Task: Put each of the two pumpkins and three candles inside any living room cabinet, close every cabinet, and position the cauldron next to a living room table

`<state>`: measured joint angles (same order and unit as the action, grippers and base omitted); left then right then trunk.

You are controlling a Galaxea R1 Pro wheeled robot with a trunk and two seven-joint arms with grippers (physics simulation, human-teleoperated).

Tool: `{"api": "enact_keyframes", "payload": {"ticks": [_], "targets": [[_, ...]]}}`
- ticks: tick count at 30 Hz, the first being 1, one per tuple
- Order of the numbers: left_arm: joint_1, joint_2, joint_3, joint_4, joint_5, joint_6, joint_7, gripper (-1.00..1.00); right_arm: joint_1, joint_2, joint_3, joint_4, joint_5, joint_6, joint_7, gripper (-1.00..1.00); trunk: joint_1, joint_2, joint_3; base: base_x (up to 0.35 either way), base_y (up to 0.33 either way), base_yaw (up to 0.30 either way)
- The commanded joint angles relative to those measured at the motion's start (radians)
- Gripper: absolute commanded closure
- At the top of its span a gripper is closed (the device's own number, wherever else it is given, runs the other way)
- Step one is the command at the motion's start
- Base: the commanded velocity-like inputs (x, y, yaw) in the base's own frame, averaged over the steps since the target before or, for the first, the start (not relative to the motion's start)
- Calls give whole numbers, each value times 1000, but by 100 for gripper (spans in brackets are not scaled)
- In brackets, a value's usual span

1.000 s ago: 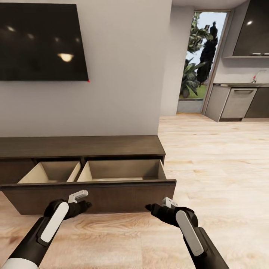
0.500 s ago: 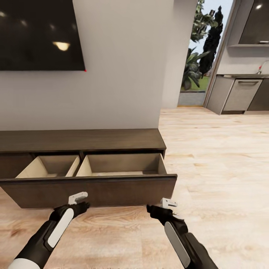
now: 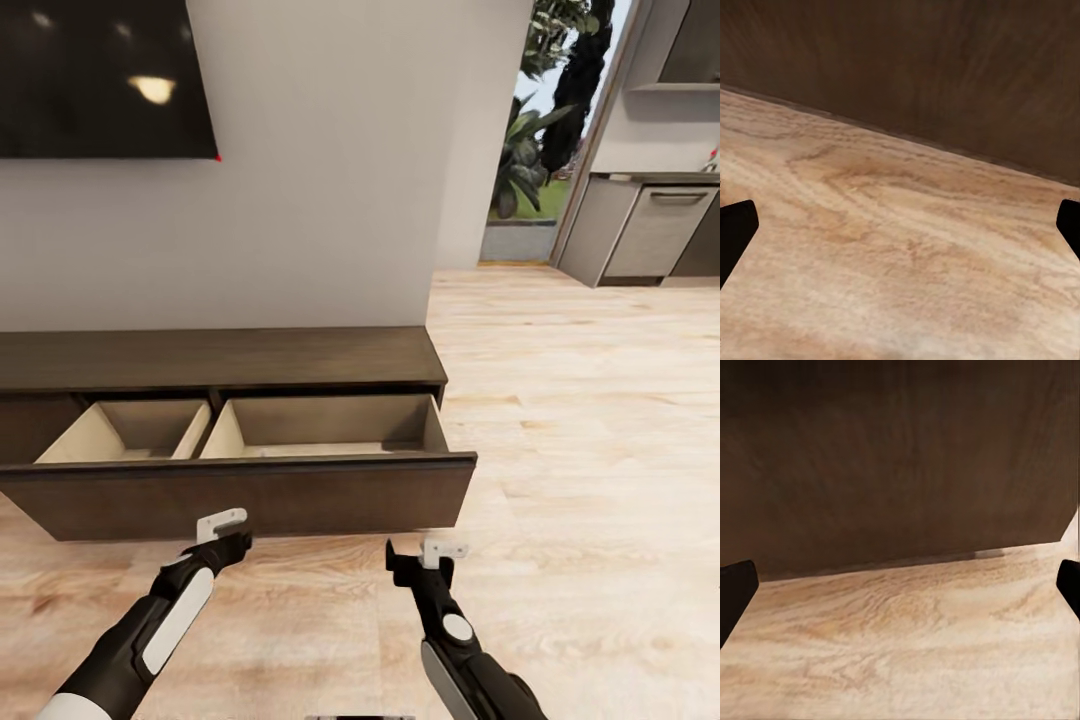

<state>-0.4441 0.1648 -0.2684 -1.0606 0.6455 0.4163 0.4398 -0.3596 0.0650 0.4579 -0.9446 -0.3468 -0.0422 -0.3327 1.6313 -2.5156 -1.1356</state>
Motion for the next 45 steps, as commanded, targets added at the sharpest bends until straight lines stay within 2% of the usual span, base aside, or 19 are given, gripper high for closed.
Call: {"api": "enact_keyframes", "payload": {"ticks": [1, 5, 8, 13, 16, 17, 20, 23, 25, 29, 45], "targets": [[-1, 2, -5, -1, 10, -1, 9, -100, -1, -1, 6, 2, -2, -12, -11, -100, 0, -1, -5, 0, 0, 0], [-1, 4, -8, 4, 9, -21, 7, -100, -1, -1, 9, 6, 10, -48, -30, -100, 2, -2, -20, 0, 0, 0], [0, 6, -26, 6, 1, -55, 6, -100, -1, -2, 10, 7, 11, -95, -36, -100, 3, -2, -32, 0, 0, 0], [23, 7, -58, 5, -43, -112, 5, -100, -1, -2, 10, 17, 11, -130, -38, -100, 4, -3, -40, 0, 0, 0], [51, 9, -63, 4, -66, -210, 4, -100, -1, -1, 11, 29, 12, -135, -38, -100, 4, -3, -40, 0, 0, 0], [57, 9, -63, 4, -68, -231, 3, -100, -1, -1, 11, 30, 12, -135, -38, -100, 4, -3, -40, 0, 0, 0], [92, 10, -69, -3, -74, -351, 2, -100, -1, -1, 11, 34, 12, -137, -38, -100, 4, -3, -40, 0, 0, 0], [106, 9, -101, 1, -81, -409, 3, -100, -1, -1, 11, 35, 12, -137, -39, -100, 4, -3, -40, 0, 0, 0], [109, 8, -120, -1, -85, -421, 4, -100, -1, -1, 11, 35, 13, -138, -39, -100, 4, -3, -40, 0, 0, 0], [111, 5, -132, 2, -87, -429, 6, -100, -1, -2, 11, 35, 14, -139, -39, -100, 4, -3, -40, 17, 0, 0], [111, 5, -137, 7, -90, -428, 7, -100, -1, -1, 11, 36, 12, -139, -39, -100, 4, -3, -40, 292, 0, 0]]}}
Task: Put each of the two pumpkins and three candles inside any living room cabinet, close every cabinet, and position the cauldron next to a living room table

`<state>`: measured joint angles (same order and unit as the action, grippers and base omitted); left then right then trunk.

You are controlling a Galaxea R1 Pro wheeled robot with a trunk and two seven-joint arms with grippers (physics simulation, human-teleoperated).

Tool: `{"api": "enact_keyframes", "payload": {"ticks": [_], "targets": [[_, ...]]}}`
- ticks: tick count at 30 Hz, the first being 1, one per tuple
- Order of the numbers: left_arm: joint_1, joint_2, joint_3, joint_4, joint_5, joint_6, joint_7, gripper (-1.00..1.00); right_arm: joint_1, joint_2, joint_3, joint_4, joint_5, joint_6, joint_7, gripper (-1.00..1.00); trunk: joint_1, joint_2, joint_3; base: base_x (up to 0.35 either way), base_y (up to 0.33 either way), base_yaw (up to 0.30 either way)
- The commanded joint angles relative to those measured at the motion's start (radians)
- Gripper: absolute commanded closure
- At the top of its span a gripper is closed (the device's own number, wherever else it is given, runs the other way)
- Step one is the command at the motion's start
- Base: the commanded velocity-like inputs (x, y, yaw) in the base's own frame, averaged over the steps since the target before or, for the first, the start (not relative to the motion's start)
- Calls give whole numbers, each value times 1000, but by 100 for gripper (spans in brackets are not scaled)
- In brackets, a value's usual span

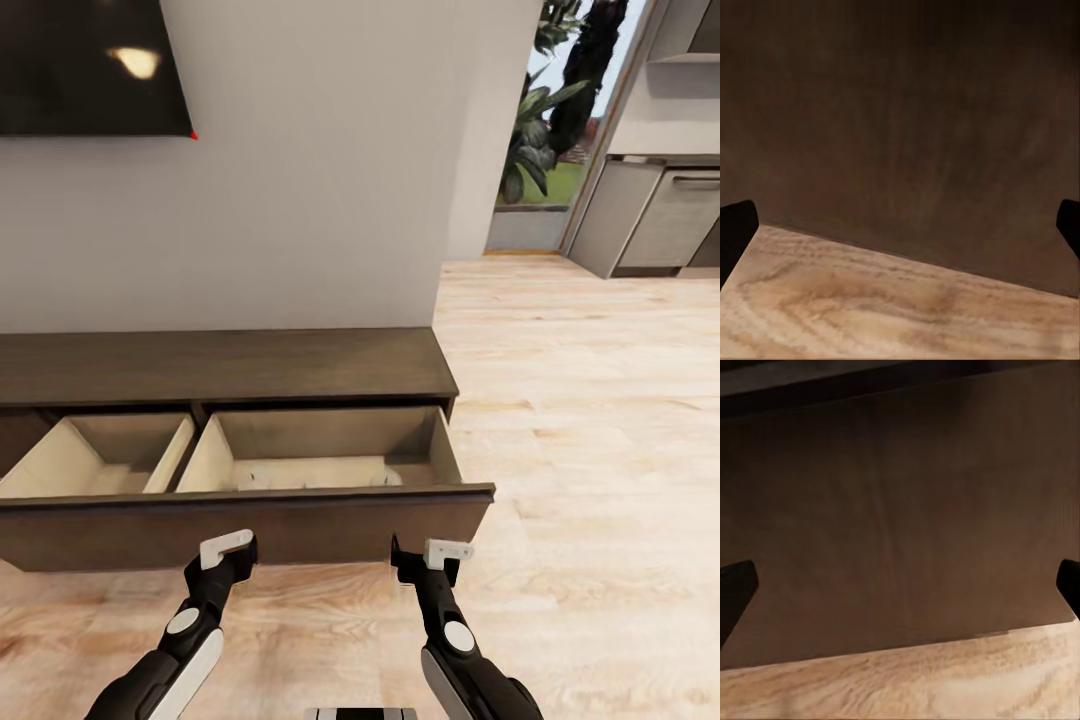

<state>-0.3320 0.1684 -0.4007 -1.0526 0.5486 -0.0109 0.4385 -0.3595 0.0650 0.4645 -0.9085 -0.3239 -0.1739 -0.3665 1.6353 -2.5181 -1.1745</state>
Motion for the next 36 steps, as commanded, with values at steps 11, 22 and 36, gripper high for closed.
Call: {"api": "enact_keyframes", "payload": {"ticks": [11, 22, 36], "targets": [[-1, 1, -6, -1, 9, 0, 7, -100, -1, -1, 4, 0, -11, -7, -5, -100, 0, 0, -1, 280, 0, 0], [-1, 5, -5, -1, 10, -1, 6, -100, -1, -1, 5, 0, -12, -7, -5, -100, 0, 0, -1, 338, 0, 0], [-1, 5, -4, -1, 9, -1, 6, -100, -1, -1, 3, 0, -13, -7, -4, -100, 0, 0, -1, 309, 0, 0]]}}
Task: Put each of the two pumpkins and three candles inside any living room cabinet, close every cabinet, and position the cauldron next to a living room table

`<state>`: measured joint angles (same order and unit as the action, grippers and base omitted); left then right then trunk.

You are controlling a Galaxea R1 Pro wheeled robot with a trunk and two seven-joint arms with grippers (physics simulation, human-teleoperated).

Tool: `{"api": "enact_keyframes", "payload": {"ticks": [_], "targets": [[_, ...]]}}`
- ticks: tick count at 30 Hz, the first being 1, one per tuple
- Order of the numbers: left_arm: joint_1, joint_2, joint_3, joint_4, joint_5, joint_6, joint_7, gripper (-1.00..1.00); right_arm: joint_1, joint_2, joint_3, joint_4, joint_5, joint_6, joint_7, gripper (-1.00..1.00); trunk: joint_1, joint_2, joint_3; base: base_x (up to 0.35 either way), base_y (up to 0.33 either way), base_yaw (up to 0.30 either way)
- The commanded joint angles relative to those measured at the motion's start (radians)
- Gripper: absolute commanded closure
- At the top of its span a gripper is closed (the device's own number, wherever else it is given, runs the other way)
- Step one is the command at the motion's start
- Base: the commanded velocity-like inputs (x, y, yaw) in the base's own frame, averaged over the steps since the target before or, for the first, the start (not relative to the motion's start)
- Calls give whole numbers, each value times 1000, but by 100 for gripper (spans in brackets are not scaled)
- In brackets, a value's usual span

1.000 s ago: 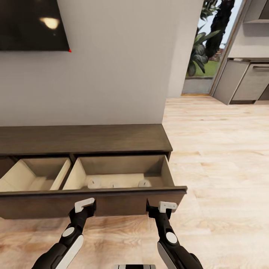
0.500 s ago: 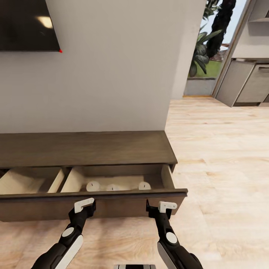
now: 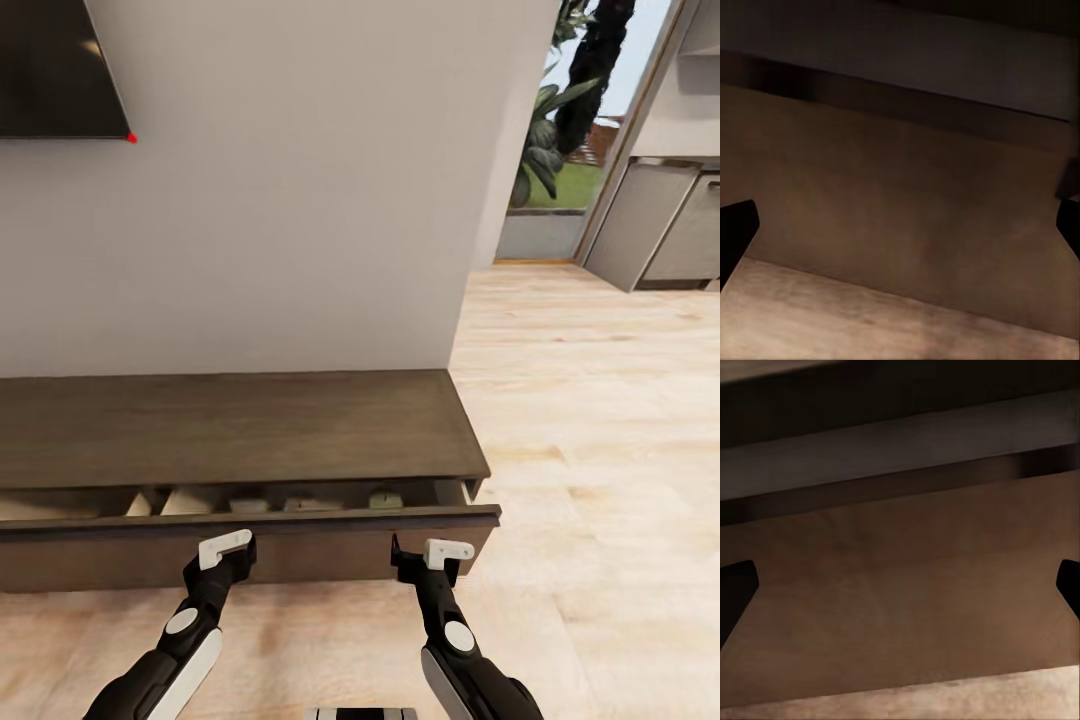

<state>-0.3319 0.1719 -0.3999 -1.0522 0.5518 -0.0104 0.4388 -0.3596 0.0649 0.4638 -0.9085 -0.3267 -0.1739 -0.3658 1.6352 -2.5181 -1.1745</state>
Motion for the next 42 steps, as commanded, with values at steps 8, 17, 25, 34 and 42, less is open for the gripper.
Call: {"api": "enact_keyframes", "payload": {"ticks": [8, 17, 25, 34, 42], "targets": [[-1, 1, -5, -2, 5, -2, 6, -100, -1, -1, 4, 1, -11, -7, -4, -100, 0, 0, -1, 173, 0, 0], [-1, 1, -5, -2, 6, 0, 4, -100, -1, -1, 4, 2, -11, -6, -4, -100, 0, 0, -1, 124, 0, 0], [-1, 1, -5, -2, 6, -3, 6, -100, -1, -1, 4, 2, -11, -6, -4, -100, 0, 0, -1, -44, 0, 0], [-1, 2, -5, -2, 9, -1, 4, -100, -1, -1, 4, 2, -12, 0, -3, -100, 0, 0, -1, -325, 0, 0], [-1, 6, 6, -81, 14, 190, 4, -100, -1, -1, -3, -3, -23, 68, 2, -100, 0, 0, -1, -339, 0, 0]]}}
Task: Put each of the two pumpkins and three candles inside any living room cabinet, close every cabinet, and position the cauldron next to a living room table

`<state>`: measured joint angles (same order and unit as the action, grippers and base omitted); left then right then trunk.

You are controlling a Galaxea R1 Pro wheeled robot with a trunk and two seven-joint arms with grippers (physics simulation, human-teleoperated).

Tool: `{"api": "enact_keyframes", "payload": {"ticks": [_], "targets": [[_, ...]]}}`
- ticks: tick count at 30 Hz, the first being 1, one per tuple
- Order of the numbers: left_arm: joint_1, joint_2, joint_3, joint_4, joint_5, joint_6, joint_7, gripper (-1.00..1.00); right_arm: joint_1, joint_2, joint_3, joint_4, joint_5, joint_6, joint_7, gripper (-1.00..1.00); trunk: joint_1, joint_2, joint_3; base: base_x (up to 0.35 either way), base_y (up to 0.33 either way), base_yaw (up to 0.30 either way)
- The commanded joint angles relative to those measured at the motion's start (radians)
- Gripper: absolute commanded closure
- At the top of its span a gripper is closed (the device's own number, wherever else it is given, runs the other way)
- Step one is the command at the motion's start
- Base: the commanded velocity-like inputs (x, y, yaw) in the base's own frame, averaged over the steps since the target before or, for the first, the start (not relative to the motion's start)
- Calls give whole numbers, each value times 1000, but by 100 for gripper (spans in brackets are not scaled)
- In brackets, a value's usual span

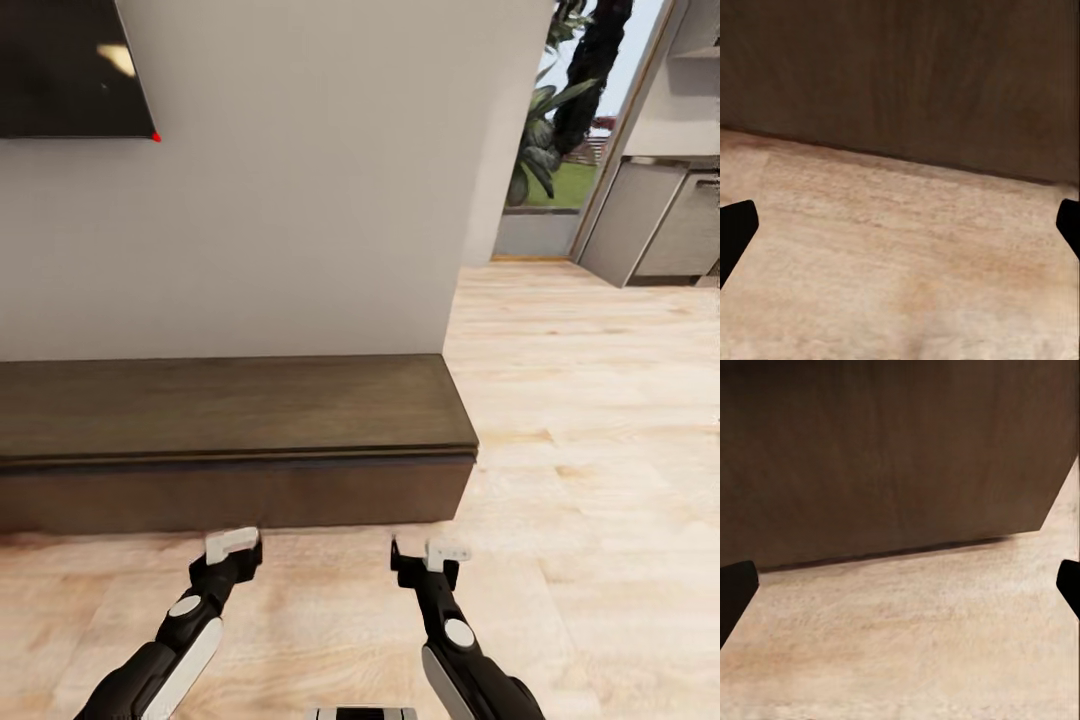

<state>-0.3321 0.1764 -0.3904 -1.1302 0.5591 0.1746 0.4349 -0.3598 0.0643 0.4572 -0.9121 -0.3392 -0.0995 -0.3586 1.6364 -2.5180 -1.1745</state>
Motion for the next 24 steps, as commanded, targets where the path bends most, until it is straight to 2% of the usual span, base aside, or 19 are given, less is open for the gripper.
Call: {"api": "enact_keyframes", "payload": {"ticks": [1, 2, 4, 6, 8, 9, 12, 13, 14, 16, 17, 18, 19, 22, 24], "targets": [[-1, 2, 0, -16, 7, 39, 9, -100, -1, 0, 3, -2, -11, 12, -6, -100, -1, 0, -1, -337, 0, 0], [-1, 5, 12, -44, 9, 109, 9, -100, -1, 0, 1, -8, -12, 52, -6, -100, -1, 0, -1, -272, 0, 0], [-1, 16, 65, -106, 14, 250, 10, -100, -1, 0, -1, -26, -13, 133, -7, -100, -1, 0, -1, -143, 0, 0], [-1, 19, 135, -162, 21, 374, 9, -100, -1, -1, -13, -55, -15, 189, -6, -100, -1, 0, -1, -59, 0, 0], [-1, 18, 209, -216, 38, 518, 9, -100, -1, -2, -46, -92, -16, 253, -6, -100, -1, 0, -1, -22, 0, 0], [-1, 18, 222, -225, 44, 545, 9, -100, -1, -3, -54, -100, -16, 267, -5, -100, -1, 0, -1, -12, 0, 0], [-1, 17, 300, -262, 89, 678, 9, -100, -1, -3, -83, -151, -16, 351, -3, -100, -1, 0, -1, -5, 0, 0], [-1, 16, 325, -268, 102, 706, 10, -100, -1, -3, -88, -170, -16, 380, -3, -100, -1, 0, -1, -2, 0, 0], [-1, 15, 358, -276, 116, 738, 10, -100, -1, -2, -93, -193, -18, 439, -3, -100, -1, 0, -1, -1, 0, 0], [-1, 14, 387, -287, 127, 767, 10, -100, -1, -1, -119, -222, -43, 553, -2, -100, -1, 0, -1, 0, 0, 0], [-1, 14, 391, -291, 129, 773, 10, -100, -1, -1, -129, -229, -53, 581, -2, -100, -1, 0, -1, 0, 0, 0], [-1, 14, 400, -309, 132, 791, 10, -100, -1, -1, -157, -246, -84, 647, 0, -100, -1, 0, 3, 0, 0, 0], [-1, 14, 403, -323, 134, 800, 10, -100, -1, -2, -171, -258, -105, 678, 1, -100, -2, 0, 7, 0, 0, 0], [-1, 14, 404, -345, 136, 812, 10, -100, -1, -4, -187, -274, -161, 727, 7, -100, -3, 1, 19, 0, 0, 0], [-1, 14, 406, -348, 138, 814, 11, -100, -1, -4, -189, -273, -179, 736, 25, -100, -4, 1, 26, 0, 0, 0]]}}
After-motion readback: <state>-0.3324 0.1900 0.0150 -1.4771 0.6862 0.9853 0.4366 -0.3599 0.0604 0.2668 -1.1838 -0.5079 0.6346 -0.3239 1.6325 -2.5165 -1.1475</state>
